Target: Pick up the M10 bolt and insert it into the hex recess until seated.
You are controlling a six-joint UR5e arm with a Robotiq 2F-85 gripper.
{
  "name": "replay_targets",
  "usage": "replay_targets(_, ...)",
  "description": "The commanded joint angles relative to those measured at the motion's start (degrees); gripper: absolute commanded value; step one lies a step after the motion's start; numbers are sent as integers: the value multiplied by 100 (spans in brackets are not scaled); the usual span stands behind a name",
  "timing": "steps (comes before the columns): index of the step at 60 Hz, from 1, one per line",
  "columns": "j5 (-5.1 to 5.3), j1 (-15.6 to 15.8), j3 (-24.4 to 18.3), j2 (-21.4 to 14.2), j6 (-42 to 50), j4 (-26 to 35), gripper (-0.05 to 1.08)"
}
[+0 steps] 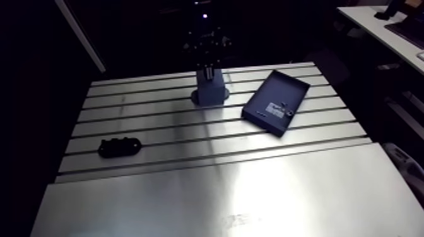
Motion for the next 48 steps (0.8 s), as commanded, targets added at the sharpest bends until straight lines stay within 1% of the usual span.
replay_targets(1, 1, 0, 5, 0, 2, -4, 108)
replay_targets(38, -8, 9, 5, 9, 2, -11, 107)
replay_targets(48, 1, 17, 14, 78, -7, -220, 107)
